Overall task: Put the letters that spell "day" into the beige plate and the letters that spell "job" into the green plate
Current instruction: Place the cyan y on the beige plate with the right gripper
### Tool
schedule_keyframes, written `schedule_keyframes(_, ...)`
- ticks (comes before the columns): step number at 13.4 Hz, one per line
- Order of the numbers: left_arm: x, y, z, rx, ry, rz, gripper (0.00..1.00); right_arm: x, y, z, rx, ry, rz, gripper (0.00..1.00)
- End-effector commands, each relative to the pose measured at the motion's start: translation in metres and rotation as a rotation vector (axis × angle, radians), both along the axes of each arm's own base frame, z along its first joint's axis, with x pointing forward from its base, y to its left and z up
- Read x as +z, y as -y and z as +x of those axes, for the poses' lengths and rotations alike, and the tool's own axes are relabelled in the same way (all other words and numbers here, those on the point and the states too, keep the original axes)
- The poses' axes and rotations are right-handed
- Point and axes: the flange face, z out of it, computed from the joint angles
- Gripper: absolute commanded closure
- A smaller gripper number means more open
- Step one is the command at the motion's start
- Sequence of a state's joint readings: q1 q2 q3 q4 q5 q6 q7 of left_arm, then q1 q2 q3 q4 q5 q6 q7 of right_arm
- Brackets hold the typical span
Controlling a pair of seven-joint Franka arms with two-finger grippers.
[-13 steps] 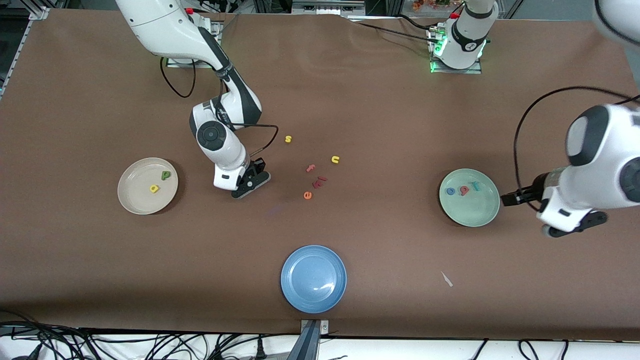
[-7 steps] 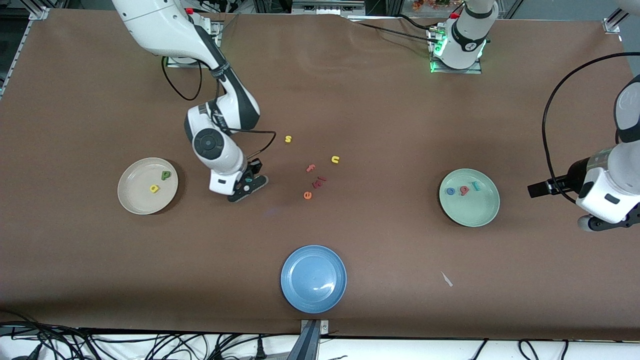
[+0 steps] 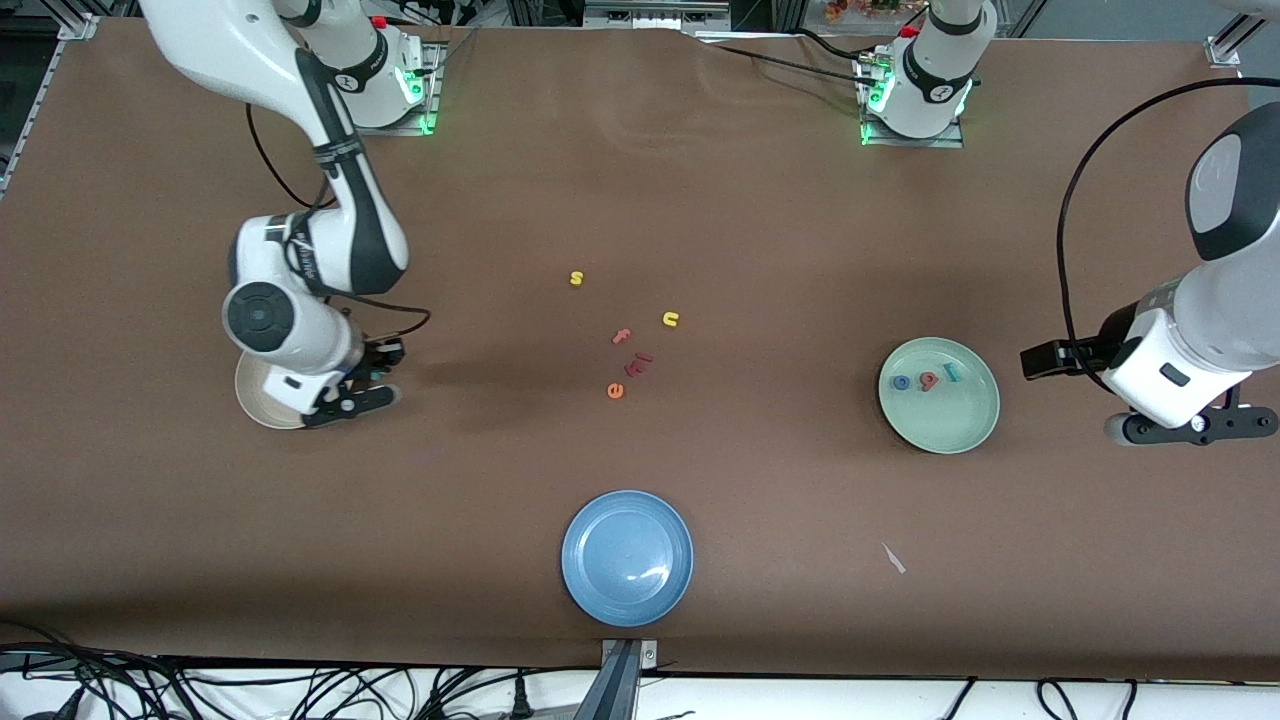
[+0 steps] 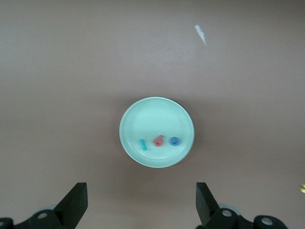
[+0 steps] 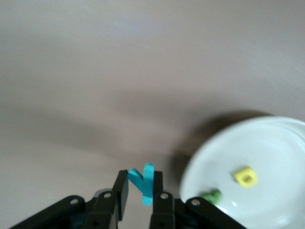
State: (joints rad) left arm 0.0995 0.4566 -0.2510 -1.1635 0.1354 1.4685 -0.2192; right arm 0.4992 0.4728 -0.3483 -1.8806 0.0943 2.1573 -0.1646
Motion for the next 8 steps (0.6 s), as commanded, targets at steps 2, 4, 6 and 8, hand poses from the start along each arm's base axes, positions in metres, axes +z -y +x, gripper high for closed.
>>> schedule_keyframes(2,0.015,-0.018,-0.013,-0.063,-0.003,-0.051,0.0,0.004,0.066,0.005,-0.057,-0.017,-0.025,0.98)
schedule_keyframes(4,0.005,-0.012,-0.017,-0.064,-0.017,-0.033,0.02,-0.004,0.103,0.008,-0.104,-0.02,-0.04,0.96)
schedule_keyframes(6,-0.003,-0.008,-0.024,-0.07,0.002,-0.025,0.02,-0.004,0.116,0.011,-0.104,-0.013,-0.034,0.64)
schedule_keyframes(8,-0.007,-0.013,-0.033,-0.08,0.041,-0.041,0.01,0.0,0.108,0.014,-0.11,-0.009,-0.03,0.0)
